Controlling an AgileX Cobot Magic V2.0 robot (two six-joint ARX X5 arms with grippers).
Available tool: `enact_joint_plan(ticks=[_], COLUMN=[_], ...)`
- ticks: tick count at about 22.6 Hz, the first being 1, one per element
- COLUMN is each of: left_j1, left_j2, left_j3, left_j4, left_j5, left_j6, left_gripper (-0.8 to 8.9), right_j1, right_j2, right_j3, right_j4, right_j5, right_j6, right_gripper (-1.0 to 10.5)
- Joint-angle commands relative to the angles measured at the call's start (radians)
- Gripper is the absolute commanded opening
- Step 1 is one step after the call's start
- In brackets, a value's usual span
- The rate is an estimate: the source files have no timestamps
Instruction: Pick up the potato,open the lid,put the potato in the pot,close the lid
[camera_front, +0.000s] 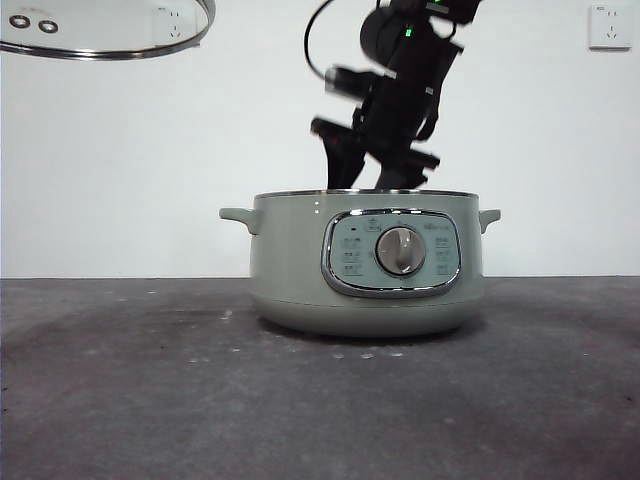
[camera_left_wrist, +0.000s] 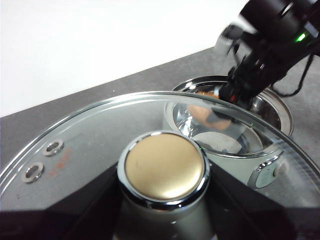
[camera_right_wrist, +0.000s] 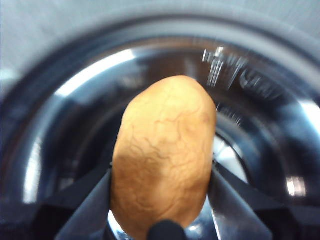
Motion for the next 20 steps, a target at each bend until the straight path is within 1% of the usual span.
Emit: enact_joint_plan(ticks=[1,8,9,10,11,12,13,14,17,19,20], left_j1=[0.001,0.001,0.001,0.001,0.001,0.001,0.001,0.001,0.001,0.001,0.001], left_j2=[-0.018,-0.021,-0.021,-0.021,-0.021,-0.021,-0.021,-0.021,-0.021,-0.021,-0.018], left_j3=[0.013,0.013,0.013,0.013,0.013,0.013,0.013,0.013,0.013,0.013,0.013], left_j4=[0.044,0.044,0.045,0.045,0.045,0.045,0.045,0.045,0.061,0.064,0.065], left_j5=[0.011,0.011,0.011,0.011,0.011,0.011,0.011,0.011,0.011,0.011,0.011], left_j6=[-0.028,-0.029,-0.029,-0.029,-0.029,-0.029,-0.029,-0.029,-0.029,-0.029,-0.029], left_gripper=[-0.07,-0.07,-0.07,-0.07,-0.07,-0.07,-0.07,-0.07,-0.07,-0.07,-0.07], right_j1=[0.002,0.002,0.002,0.002,0.002,0.003,0.004,0.004,0.004,0.002,0.002], right_j2=[0.044,0.092,0.092,0.092,0.091,0.091,0.091,0.091,0.088,0.051,0.014], right_j3=[0.005,0.005,0.006,0.006,0.009,0.024,0.061,0.109,0.307,0.388,0.394], right_j4=[-0.003,-0.031,-0.03,-0.031,-0.031,-0.037,-0.06,-0.092,-0.276,-0.41,-0.449], right_j5=[0.025,0.056,0.055,0.055,0.054,0.049,0.035,0.036,0.021,-0.005,-0.004], right_j6=[-0.018,-0.021,-0.02,-0.017,-0.017,-0.017,-0.015,-0.014,-0.016,-0.008,-0.007], right_gripper=[-0.1,-0.1,0.2,1.2,2.9,4.2,4.5,4.5,4.5,4.4,4.4])
